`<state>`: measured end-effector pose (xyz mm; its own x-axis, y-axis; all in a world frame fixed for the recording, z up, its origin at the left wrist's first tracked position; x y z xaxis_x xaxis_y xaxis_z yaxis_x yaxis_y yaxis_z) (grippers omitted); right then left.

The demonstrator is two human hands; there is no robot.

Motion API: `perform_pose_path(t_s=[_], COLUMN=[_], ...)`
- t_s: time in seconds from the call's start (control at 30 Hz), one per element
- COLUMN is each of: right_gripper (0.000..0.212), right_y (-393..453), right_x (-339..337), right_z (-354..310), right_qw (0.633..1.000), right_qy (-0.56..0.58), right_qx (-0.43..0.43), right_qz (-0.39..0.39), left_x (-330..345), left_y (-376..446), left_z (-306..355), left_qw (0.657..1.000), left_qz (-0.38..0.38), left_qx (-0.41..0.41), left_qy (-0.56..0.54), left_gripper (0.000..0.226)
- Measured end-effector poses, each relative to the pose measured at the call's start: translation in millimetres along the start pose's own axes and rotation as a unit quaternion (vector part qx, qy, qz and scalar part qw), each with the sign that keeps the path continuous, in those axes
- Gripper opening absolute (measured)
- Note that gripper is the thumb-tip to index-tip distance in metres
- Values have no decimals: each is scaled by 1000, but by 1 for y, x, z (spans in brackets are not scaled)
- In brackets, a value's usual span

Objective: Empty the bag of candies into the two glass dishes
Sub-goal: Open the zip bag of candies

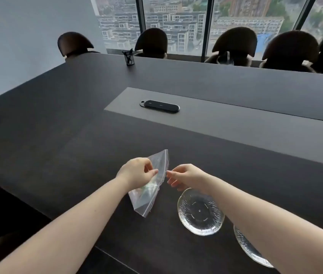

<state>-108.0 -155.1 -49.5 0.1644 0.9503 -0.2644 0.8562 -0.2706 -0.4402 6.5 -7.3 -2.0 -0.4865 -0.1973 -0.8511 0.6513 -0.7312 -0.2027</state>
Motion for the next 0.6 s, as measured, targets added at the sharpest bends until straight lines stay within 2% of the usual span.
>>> perform_pose_path(t_s=[0.2,0.3,0.5,0.6], right_gripper=[15,13,18,17], right_y=[2,3,4,5], right_x=[10,9,11,15], right_z=[4,5,6,6], right_qw=[997,997,999,999], right_qy=[69,69,41,33], right_qx=[1,0,-3,-4], right_qz=[-32,-35,-28,-21], left_x=[23,29,32,34], left_y=[3,5,7,7], left_z=[-2,-7,-8,-8], left_qw=[999,999,999,999], left_qz=[-39,-32,-18,-24], left_qx=[20,35,28,26], left_qy=[-25,-21,-19,-20], left_gripper=[27,29,14,13])
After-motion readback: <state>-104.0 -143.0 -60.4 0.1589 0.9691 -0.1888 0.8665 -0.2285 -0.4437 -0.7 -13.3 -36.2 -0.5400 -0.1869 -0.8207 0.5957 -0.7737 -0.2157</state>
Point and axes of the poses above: each hand's wrist, its own y-axis towards the middle knuckle, its own x-axis out of the palm, z = x × y, the point moved 1 cm from there along y, towards the middle knuckle, and after that the axes turned 4 degrees about -y, right-handed, at the moved point
